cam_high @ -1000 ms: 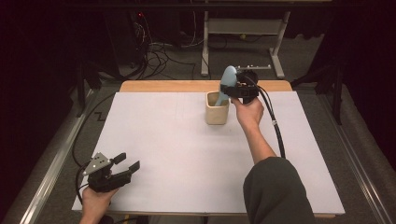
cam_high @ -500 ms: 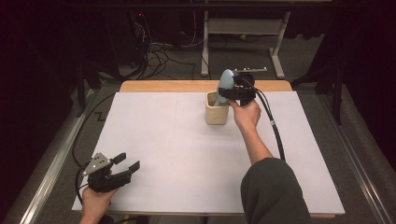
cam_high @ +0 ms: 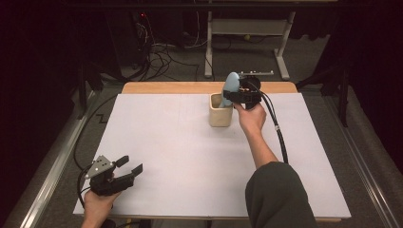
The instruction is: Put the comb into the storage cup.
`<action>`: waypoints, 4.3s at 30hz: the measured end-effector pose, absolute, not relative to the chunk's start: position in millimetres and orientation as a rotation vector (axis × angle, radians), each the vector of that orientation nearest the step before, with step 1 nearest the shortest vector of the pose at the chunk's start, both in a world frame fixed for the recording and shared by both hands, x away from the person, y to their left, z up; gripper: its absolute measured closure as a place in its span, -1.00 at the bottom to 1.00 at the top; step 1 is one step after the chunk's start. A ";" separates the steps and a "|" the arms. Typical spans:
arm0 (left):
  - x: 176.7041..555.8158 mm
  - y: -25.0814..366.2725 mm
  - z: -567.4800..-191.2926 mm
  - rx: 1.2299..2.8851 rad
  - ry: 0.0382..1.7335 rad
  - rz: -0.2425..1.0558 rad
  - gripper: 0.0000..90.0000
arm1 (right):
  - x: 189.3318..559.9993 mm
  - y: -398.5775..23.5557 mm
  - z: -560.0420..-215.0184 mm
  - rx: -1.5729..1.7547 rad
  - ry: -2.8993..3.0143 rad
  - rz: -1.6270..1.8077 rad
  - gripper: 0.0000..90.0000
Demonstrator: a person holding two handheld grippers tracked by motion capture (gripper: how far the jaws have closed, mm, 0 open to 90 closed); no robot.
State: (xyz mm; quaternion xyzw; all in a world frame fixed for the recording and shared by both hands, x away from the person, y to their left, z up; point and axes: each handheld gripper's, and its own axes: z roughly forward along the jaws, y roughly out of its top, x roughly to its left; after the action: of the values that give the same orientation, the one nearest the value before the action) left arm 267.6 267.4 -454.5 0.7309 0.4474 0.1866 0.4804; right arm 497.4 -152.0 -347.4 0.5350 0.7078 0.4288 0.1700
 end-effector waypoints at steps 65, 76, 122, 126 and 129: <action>267.4 266.4 -454.9 1.777 1.093 0.448 -0.28 | 466.0 -180.3 -348.4 1.372 2.107 1.224 -0.53; 267.3 267.1 -454.9 1.773 1.095 0.449 -0.28 | 451.7 -191.8 -346.0 1.323 2.093 1.234 -0.51; 267.6 267.1 -455.4 1.775 1.099 0.444 -0.28 | 415.2 -237.9 -348.4 1.332 2.038 1.273 -0.50; 267.8 267.2 -455.4 1.775 1.099 0.444 -0.28 | 413.3 -241.0 -348.6 1.335 2.031 1.272 -0.50; 267.7 267.1 -455.5 1.774 1.099 0.444 -0.28 | 411.4 -243.7 -348.9 1.336 2.026 1.282 -0.50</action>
State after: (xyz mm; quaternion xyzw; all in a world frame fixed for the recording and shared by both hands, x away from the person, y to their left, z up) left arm 267.7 267.1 -455.5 0.7282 0.4512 0.1820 0.4828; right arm 411.4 -243.7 -348.9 0.4772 0.7238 0.4578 0.1972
